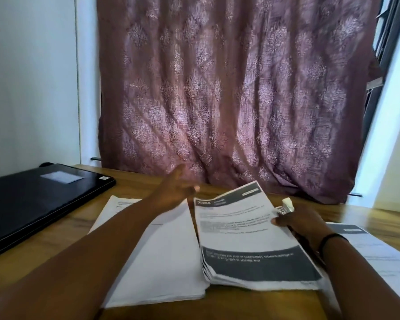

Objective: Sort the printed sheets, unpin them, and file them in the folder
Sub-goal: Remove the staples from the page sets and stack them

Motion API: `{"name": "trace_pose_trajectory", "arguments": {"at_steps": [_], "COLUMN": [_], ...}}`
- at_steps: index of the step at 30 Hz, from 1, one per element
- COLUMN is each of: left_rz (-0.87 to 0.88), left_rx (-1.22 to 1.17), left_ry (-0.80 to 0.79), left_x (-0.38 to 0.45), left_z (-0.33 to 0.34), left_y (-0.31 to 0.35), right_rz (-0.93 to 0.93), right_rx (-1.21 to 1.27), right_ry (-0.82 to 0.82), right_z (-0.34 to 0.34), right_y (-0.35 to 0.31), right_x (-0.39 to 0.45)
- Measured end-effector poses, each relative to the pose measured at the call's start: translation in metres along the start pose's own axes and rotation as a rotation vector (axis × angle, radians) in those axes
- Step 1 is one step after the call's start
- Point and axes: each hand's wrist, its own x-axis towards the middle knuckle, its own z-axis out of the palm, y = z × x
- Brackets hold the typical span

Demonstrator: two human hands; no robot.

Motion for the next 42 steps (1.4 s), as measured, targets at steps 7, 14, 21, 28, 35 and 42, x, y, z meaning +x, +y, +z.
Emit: {"name": "trace_pose_trajectory", "arguments": {"at_steps": [7, 14, 21, 28, 35, 42], "left_rz": [0.118, 0.019, -0.026, 0.16, -0.346, -0.558], "left_rx": [0.715, 0.731, 1.062, 1.019, 0.019, -0.291], "left_ry": [-0.467, -0.571, -0.635, -0.464, -0.467, -0.306], "left_x": [-0.016, -0.013, -0.016, -0.039, -0.061, -0.06], "left_z": [0.038, 0.047, 0.063, 0.138, 0.239, 0.264], "left_y": [-0.002, 0.003, 0.044, 0.09, 0.131, 0.15], "right_rz": [-0.144, -0.17, 0.031, 0.208, 0.112, 0.043], "right_rx": [-0.353, -0.352, -0.427, -0.7, -0.829, -0.893], "right_ry": [0.014, 0.123, 0.296, 0.274, 0.263, 0.34], "right_z": [0.01, 0.013, -0.063, -0.168, -0.169, -0.162], "right_y": [0.016, 0.011, 0.035, 0.11, 0.13, 0.139], "right_x": [0.02, 0.017, -0.015, -0.059, -0.073, -0.076]}}
